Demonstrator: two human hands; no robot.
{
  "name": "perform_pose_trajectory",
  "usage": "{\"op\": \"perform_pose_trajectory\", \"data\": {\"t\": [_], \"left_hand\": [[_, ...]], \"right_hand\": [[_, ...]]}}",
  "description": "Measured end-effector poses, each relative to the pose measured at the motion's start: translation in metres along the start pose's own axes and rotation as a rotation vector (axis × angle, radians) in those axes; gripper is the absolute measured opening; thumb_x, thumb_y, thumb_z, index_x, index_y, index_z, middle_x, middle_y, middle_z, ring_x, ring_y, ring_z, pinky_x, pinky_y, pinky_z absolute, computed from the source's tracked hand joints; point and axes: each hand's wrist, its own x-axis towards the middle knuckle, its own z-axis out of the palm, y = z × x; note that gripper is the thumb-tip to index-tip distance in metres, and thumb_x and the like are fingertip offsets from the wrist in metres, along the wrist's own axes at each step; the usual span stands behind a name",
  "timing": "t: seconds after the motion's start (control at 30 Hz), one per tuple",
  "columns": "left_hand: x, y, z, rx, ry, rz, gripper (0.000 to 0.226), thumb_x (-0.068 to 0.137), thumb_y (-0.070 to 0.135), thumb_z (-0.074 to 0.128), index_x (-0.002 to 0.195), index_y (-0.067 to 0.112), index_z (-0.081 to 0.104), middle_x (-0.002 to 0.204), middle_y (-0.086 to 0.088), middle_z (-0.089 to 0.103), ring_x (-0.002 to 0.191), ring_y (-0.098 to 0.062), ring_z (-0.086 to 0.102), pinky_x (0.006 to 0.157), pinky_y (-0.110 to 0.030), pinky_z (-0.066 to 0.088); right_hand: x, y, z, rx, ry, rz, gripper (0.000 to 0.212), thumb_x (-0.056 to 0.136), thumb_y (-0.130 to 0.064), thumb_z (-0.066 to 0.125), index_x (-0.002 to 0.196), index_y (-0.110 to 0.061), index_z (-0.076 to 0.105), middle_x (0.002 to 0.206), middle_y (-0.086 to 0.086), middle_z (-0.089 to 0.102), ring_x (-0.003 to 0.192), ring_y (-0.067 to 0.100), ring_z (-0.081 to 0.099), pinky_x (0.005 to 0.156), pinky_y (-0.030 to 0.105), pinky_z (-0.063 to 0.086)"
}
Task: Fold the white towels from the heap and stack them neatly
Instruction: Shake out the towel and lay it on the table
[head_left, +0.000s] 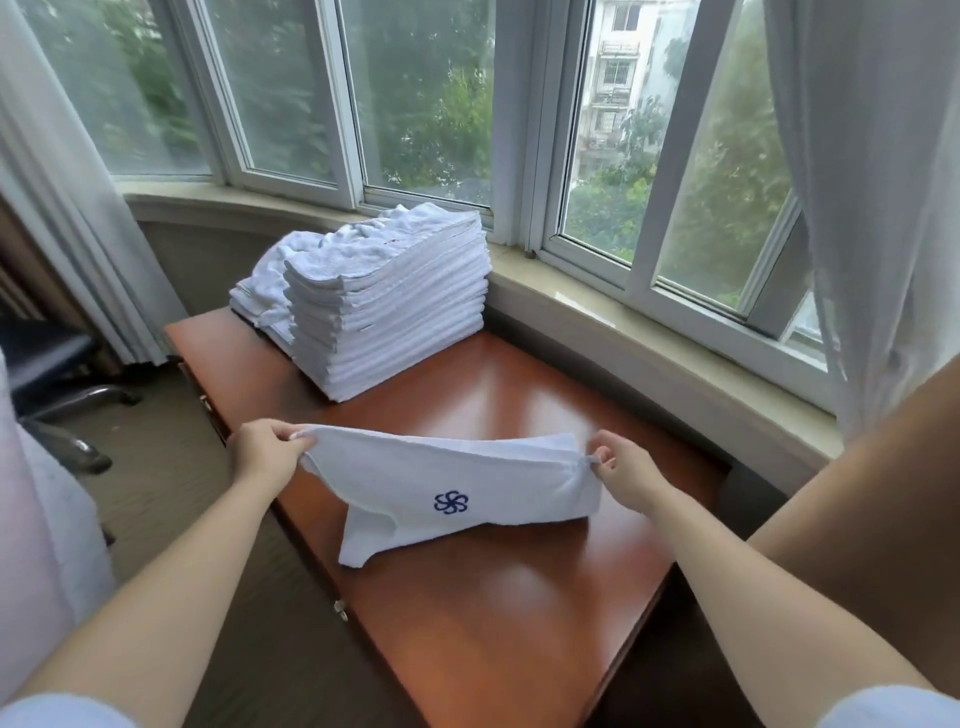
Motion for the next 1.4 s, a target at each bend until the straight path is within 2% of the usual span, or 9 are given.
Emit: {"op": "perform_pose_trajectory", "data": {"t": [0.13, 0.27, 0.47, 0.57, 0.67, 0.83, 1.07, 1.27, 1.4], "left_hand": [[-0.025, -0.020, 0.015, 0.084, -0.049, -0.039, 0.011, 0.079, 0.008, 0.075, 0.088, 0.001, 0.075, 0.091, -0.016, 0.072, 0.086, -0.028, 0.064, 0.076, -0.029, 0.044], [-0.048, -0.047, 0.032, 0.155, -0.115, -0.085, 0.010, 0.085, 0.010, 0.068, 0.091, 0.004, 0.073, 0.097, -0.015, 0.071, 0.092, -0.032, 0.063, 0.076, -0.031, 0.045], [-0.056, -0.057, 0.037, 0.120, -0.064, -0.205, 0.013, 0.086, 0.011, 0.066, 0.094, 0.004, 0.072, 0.099, -0.017, 0.070, 0.093, -0.036, 0.063, 0.081, -0.036, 0.047], [-0.056, -0.056, 0.037, 0.106, -0.065, -0.220, 0.013, 0.086, 0.011, 0.065, 0.095, 0.005, 0.072, 0.097, -0.018, 0.071, 0.092, -0.036, 0.063, 0.081, -0.037, 0.048], [-0.056, -0.054, 0.037, 0.091, -0.053, -0.224, 0.013, 0.086, 0.010, 0.065, 0.095, 0.005, 0.072, 0.099, -0.018, 0.070, 0.093, -0.036, 0.062, 0.081, -0.036, 0.047], [-0.054, -0.055, 0.035, 0.103, -0.056, -0.228, 0.015, 0.088, 0.010, 0.062, 0.097, 0.004, 0.072, 0.101, -0.018, 0.070, 0.095, -0.037, 0.062, 0.083, -0.038, 0.048], [-0.053, -0.052, 0.036, 0.093, -0.055, -0.223, 0.018, 0.089, 0.007, 0.061, 0.103, 0.000, 0.070, 0.108, -0.020, 0.068, 0.100, -0.038, 0.061, 0.087, -0.039, 0.048], [-0.049, -0.051, 0.036, 0.107, -0.066, -0.223, 0.016, 0.089, 0.008, 0.060, 0.100, 0.002, 0.071, 0.107, -0.020, 0.068, 0.098, -0.038, 0.062, 0.083, -0.038, 0.048], [-0.048, -0.048, 0.035, 0.133, -0.069, -0.200, 0.017, 0.090, 0.007, 0.058, 0.098, 0.001, 0.071, 0.103, -0.022, 0.068, 0.095, -0.039, 0.061, 0.079, -0.035, 0.046]], "right_hand": [[-0.026, 0.022, 0.045, -0.075, -0.209, 0.051, 0.037, 0.094, 0.000, 0.042, 0.110, -0.020, 0.068, 0.099, 0.003, 0.054, 0.086, 0.019, 0.051, 0.064, 0.024, 0.038], [-0.060, 0.041, 0.078, -0.108, -0.243, 0.009, 0.034, 0.092, 0.003, 0.043, 0.100, -0.015, 0.071, 0.104, 0.001, 0.048, 0.094, 0.017, 0.047, 0.072, 0.016, 0.035], [-0.071, 0.042, 0.092, -0.100, -0.210, 0.054, 0.011, 0.090, -0.018, 0.051, 0.094, -0.023, 0.059, 0.106, -0.003, 0.043, 0.092, 0.017, 0.051, 0.079, 0.025, 0.042], [-0.070, 0.040, 0.095, -0.107, -0.214, 0.084, 0.021, 0.085, -0.029, 0.058, 0.105, -0.025, 0.055, 0.117, -0.006, 0.044, 0.098, 0.015, 0.052, 0.078, 0.028, 0.043], [-0.067, 0.040, 0.091, -0.261, -0.269, 0.094, 0.049, 0.081, -0.043, 0.065, 0.125, -0.031, 0.050, 0.123, -0.004, 0.044, 0.108, 0.019, 0.053, 0.082, 0.032, 0.045], [-0.064, 0.042, 0.084, -0.635, -0.320, 0.133, 0.033, 0.086, -0.040, 0.055, 0.114, -0.025, 0.062, 0.124, 0.003, 0.045, 0.101, 0.025, 0.056, 0.081, 0.032, 0.044], [-0.062, 0.040, 0.087, -0.696, -0.337, -0.233, 0.043, 0.089, -0.015, 0.047, 0.126, -0.031, 0.062, 0.161, 0.002, 0.012, 0.145, 0.022, 0.014, 0.113, 0.035, 0.020], [-0.074, 0.046, 0.090, -0.771, -0.353, -0.190, 0.051, 0.095, -0.021, 0.042, 0.144, -0.030, 0.037, 0.152, 0.003, 0.029, 0.136, 0.022, 0.031, 0.102, 0.035, 0.029], [-0.075, 0.040, 0.084, -0.767, -0.193, -0.064, 0.021, 0.097, -0.028, 0.042, 0.092, -0.017, 0.059, 0.101, 0.001, 0.052, 0.104, 0.025, 0.054, 0.072, 0.031, 0.031]]}}
